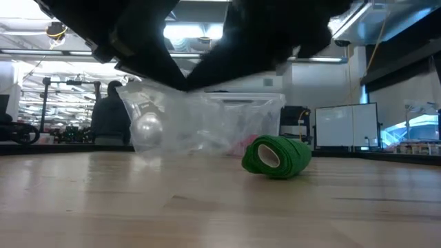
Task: Roll bandage
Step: Open the transparent zip lock bag, then put the green bandage roll into the transparent zip lock bag
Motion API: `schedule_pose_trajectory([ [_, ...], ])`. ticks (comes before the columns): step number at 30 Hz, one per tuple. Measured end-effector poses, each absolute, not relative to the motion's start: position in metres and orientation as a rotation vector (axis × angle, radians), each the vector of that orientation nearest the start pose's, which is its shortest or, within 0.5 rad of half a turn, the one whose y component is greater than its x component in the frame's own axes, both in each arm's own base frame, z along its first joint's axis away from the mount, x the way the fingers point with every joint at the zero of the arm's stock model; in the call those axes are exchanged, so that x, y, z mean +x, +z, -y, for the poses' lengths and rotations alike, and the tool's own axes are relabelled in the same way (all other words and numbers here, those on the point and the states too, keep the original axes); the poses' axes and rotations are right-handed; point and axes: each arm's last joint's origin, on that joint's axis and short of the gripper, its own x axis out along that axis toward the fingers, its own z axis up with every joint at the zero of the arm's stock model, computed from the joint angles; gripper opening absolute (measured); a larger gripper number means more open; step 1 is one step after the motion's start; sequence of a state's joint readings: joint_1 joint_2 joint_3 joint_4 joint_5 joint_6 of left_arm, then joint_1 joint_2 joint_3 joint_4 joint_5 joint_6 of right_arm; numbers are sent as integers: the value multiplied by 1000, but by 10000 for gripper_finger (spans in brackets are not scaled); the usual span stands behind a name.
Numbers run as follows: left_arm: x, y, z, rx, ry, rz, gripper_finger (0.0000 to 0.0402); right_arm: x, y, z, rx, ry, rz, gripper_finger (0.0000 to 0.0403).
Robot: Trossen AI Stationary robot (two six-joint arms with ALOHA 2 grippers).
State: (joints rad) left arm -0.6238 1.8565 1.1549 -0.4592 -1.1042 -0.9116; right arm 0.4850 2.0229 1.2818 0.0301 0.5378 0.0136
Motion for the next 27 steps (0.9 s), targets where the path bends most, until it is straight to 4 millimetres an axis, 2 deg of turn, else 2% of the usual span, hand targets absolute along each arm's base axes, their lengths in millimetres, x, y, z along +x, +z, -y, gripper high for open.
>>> schedule_pose_trajectory([
  [7,301,170,185,15,695,-471,4,362,196,-178,-398,31,-712,248],
  [10,301,170,185,15,695,-470,3,345,213,-173,-436,43,-790,265],
  [14,301,170,185,14,695,-470,2,325,225,-165,-467,31,-889,270],
  [18,302,171,185,10,694,-467,3,320,218,-162,-475,52,-975,271],
  [27,302,171,185,6,695,-466,2,340,177,-169,-644,207,-1016,271],
])
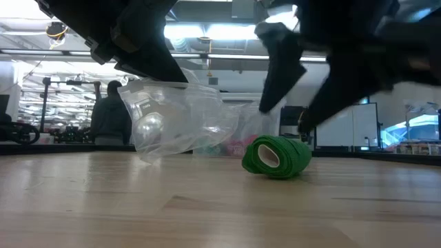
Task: Roll bandage
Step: Put the green bandage roll into the transparent zip lock bag
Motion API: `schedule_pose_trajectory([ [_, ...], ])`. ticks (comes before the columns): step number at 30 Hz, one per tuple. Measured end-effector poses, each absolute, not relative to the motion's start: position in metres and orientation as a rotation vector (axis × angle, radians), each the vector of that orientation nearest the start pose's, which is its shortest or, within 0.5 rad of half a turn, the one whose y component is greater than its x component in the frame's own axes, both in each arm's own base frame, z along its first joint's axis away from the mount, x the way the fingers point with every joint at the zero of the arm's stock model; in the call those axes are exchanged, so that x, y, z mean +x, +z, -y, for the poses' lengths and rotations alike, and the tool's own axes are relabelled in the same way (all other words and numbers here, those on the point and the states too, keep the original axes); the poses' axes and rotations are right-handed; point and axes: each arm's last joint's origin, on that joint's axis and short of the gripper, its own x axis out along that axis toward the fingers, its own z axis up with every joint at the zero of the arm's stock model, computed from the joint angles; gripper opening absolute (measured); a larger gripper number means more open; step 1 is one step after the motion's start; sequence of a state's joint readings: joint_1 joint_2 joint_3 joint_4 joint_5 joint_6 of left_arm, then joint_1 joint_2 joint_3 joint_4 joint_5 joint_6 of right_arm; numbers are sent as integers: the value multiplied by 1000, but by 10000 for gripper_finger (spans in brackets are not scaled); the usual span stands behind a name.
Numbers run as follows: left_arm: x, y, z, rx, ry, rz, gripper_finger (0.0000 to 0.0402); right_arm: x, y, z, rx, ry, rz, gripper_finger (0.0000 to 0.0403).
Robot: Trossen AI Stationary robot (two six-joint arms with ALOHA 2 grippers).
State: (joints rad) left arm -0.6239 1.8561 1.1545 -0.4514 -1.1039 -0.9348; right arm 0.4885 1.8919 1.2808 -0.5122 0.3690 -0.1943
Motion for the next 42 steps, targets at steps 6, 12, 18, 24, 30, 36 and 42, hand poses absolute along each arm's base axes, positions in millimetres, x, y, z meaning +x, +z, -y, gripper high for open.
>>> schedule_pose_trajectory([
  [6,302,171,186,0,693,-461,4,347,159,-163,-674,283,-1067,271],
  [12,304,172,186,-2,688,-457,3,355,137,-156,-704,323,-1113,270],
  [18,304,172,185,-1,688,-458,2,359,135,-157,-675,321,-1088,197],
  [24,303,171,188,-13,665,-473,5,344,154,-170,-635,301,-1090,73],
  [30,303,175,203,17,567,-475,3,319,216,-199,-593,305,-841,72],
  [36,305,184,223,23,436,-422,2,319,272,-223,-478,323,-399,72],
  [42,304,197,242,32,341,-332,4,333,279,-233,-475,370,-182,71],
])
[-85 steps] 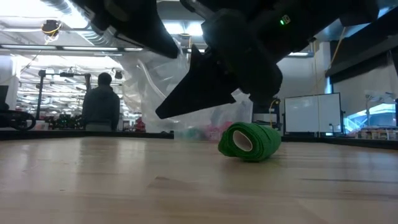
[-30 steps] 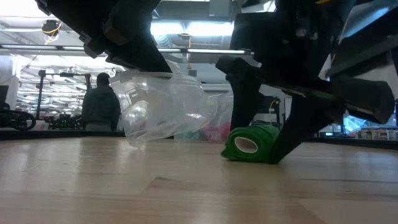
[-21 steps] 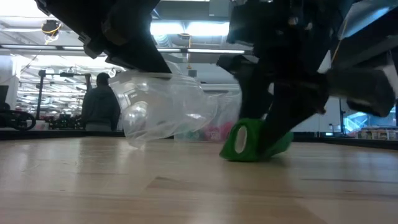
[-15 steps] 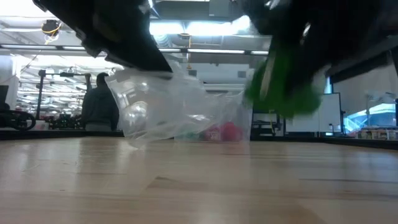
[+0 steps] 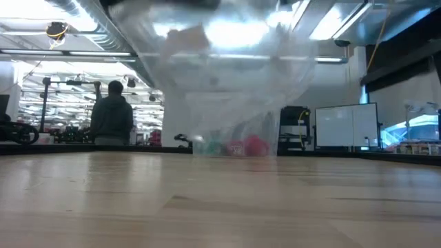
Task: Roll bandage
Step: Put the green bandage roll into the transparent zip lock bag
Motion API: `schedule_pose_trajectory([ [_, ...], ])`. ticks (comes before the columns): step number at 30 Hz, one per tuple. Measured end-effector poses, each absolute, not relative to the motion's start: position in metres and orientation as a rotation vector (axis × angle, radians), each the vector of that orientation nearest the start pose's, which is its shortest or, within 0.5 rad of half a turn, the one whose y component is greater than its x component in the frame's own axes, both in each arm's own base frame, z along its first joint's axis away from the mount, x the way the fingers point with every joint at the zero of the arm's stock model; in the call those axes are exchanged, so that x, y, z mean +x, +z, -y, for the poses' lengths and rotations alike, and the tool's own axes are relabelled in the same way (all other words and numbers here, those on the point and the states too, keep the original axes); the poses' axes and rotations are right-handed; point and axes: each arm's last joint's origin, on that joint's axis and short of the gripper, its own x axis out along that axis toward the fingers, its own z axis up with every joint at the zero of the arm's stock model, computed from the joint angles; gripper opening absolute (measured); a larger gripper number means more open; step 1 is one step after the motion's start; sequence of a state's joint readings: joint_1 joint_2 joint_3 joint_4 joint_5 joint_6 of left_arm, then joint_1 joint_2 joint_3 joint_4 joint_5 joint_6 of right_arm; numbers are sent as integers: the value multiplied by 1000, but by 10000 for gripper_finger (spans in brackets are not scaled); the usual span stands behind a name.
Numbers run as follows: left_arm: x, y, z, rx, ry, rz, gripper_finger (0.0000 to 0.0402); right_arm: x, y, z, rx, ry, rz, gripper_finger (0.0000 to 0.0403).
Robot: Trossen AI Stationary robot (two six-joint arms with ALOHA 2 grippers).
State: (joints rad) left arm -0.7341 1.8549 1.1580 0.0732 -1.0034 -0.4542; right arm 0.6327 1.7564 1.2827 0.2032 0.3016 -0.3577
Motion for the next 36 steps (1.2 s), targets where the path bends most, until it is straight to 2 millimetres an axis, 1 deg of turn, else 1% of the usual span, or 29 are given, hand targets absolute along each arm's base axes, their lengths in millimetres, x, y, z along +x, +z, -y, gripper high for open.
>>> schedule_pose_trajectory([
  [5,305,203,248,6,314,-282,3,338,267,-238,-503,372,-175,72],
  [14,310,205,242,-58,344,-262,3,346,239,-244,-524,382,-250,72],
  [18,311,207,243,-55,335,-244,4,347,230,-244,-555,375,-297,71],
  [21,310,208,246,-41,306,-248,2,346,233,-243,-600,355,-281,71],
  [24,310,209,247,-38,304,-246,3,339,245,-248,-608,380,-238,71],
  [26,309,207,246,-40,299,-258,4,334,263,-254,-584,406,-178,72],
  [28,310,205,245,-36,299,-266,2,329,277,-258,-591,411,-138,72],
  [29,311,205,245,-41,301,-262,1,328,279,-260,-614,404,-130,72],
  [33,312,207,244,-59,305,-253,4,327,276,-262,-709,379,-147,72],
  [36,312,208,244,-82,307,-246,4,332,276,-255,-754,318,-165,73],
])
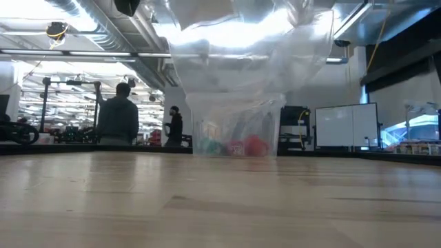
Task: Roll bandage
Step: Put the green bandage roll into the transparent zip lock bag
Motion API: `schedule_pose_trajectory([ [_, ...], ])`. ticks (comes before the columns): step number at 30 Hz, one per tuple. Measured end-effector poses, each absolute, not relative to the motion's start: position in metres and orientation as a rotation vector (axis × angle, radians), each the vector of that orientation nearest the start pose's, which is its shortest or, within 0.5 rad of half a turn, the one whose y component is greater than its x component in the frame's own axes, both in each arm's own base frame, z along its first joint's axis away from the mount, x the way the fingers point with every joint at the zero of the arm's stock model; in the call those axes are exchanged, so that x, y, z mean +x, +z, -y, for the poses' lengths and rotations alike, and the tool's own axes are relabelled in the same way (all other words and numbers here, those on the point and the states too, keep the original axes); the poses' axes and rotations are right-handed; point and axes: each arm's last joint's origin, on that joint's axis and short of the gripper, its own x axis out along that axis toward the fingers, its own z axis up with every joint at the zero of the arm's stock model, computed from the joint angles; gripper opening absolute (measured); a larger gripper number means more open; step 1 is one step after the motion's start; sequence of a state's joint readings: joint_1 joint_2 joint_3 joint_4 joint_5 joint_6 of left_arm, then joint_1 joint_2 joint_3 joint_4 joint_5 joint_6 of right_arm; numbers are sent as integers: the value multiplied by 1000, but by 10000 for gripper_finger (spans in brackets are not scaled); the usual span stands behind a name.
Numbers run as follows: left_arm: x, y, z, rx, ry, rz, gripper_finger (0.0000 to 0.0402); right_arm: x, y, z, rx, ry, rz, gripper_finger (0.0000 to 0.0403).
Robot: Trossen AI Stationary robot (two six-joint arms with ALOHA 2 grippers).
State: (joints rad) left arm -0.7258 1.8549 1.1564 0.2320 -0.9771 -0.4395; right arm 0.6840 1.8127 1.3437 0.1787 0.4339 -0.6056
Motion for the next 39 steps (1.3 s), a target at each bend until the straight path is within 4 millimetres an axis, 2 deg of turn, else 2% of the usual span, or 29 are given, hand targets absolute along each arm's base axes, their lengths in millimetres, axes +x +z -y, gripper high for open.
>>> schedule_pose_trajectory([
  [3,312,208,245,-87,305,-241,1,335,267,-250,-794,308,-229,73],
  [6,312,210,245,-114,305,-224,4,335,267,-250,-765,312,-232,73],
  [16,315,212,244,-141,320,-192,4,340,246,-259,-795,290,-269,73],
  [24,316,213,241,-161,341,-179,3,341,243,-258,-753,277,-282,74],
  [29,318,214,239,-140,356,-170,2,337,228,-256,-690,269,-270,74],
  [32,319,225,240,-162,348,-132,2,335,213,-253,-680,278,-287,74],
  [39,317,223,245,-63,297,-148,2,336,217,-250,-652,249,-231,74],
])
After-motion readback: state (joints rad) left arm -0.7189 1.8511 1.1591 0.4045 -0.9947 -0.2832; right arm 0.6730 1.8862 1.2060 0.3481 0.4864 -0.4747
